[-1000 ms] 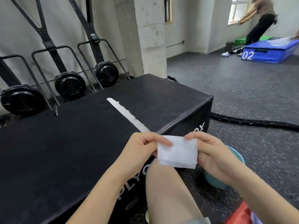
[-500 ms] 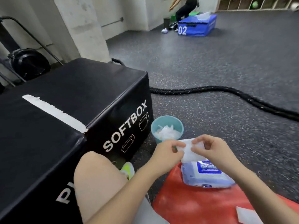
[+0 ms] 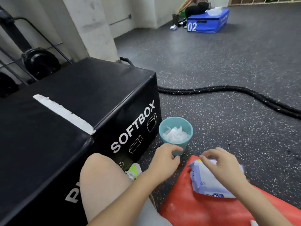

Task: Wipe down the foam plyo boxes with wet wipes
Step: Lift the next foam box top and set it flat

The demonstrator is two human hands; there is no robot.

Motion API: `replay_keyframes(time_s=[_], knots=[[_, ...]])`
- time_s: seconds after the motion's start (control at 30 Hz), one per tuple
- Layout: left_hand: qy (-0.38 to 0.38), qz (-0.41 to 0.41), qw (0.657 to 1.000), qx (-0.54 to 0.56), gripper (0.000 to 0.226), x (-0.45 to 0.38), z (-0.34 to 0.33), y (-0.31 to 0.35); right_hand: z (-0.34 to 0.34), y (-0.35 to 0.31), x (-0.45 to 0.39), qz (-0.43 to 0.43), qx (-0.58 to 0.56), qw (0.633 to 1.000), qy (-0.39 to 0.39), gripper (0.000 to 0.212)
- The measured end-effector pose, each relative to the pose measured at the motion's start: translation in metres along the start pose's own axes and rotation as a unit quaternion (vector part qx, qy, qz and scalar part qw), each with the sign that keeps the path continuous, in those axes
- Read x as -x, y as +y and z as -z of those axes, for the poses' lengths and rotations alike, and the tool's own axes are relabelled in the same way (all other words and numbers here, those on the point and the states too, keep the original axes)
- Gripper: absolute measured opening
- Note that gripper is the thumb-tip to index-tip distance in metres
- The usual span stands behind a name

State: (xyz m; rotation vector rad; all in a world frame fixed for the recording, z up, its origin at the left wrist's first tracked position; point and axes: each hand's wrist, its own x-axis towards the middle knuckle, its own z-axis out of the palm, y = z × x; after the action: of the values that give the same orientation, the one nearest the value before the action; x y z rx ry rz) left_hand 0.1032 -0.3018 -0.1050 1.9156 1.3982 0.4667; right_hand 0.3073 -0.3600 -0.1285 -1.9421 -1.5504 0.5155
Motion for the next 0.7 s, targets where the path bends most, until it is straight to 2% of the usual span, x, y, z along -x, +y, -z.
replay_keyframes(time_s=[0.07,0.13,0.2,0.3,0.37,0.4,0.47,0.57,0.67,0.7], knots=[[0.057,0.001,0.998,-0.008,0.032,0.009,0.040,-0.013,-0.019,-0.050,-0.013,0.018,-0.066,0.997,-0.024,0.012],[0.121,0.005,0.992,-0.028,0.031,0.019,0.081,-0.032,-0.045,-0.103,-0.020,0.050,-0.120,0.987,-0.098,0.014],[0.202,0.026,0.978,-0.044,0.031,0.041,0.129,-0.061,-0.083,-0.163,-0.022,0.085,-0.172,0.966,-0.172,0.013],[0.284,0.080,0.954,-0.054,0.030,0.080,0.183,-0.097,-0.132,-0.233,-0.019,0.068,-0.275,0.921,-0.268,0.018],[0.323,0.112,0.936,-0.081,0.025,0.112,0.210,-0.120,-0.161,-0.277,-0.008,0.029,-0.342,0.876,-0.340,0.017],[0.338,0.127,0.928,-0.094,0.024,0.129,0.221,-0.133,-0.175,-0.298,-0.002,-0.013,-0.372,0.849,-0.376,0.019],[0.341,0.166,0.919,-0.104,0.030,0.159,0.235,-0.155,-0.201,-0.329,0.013,-0.104,-0.392,0.818,-0.409,0.027],[0.327,0.209,0.916,-0.098,0.039,0.197,0.247,-0.182,-0.233,-0.352,0.027,-0.191,-0.397,0.817,-0.371,0.039],[0.322,0.234,0.914,-0.078,0.042,0.215,0.253,-0.197,-0.257,-0.354,0.033,-0.268,-0.424,0.777,-0.379,0.051],[0.317,0.240,0.915,-0.073,0.045,0.219,0.253,-0.199,-0.262,-0.353,0.034,-0.265,-0.414,0.782,-0.382,0.056]])
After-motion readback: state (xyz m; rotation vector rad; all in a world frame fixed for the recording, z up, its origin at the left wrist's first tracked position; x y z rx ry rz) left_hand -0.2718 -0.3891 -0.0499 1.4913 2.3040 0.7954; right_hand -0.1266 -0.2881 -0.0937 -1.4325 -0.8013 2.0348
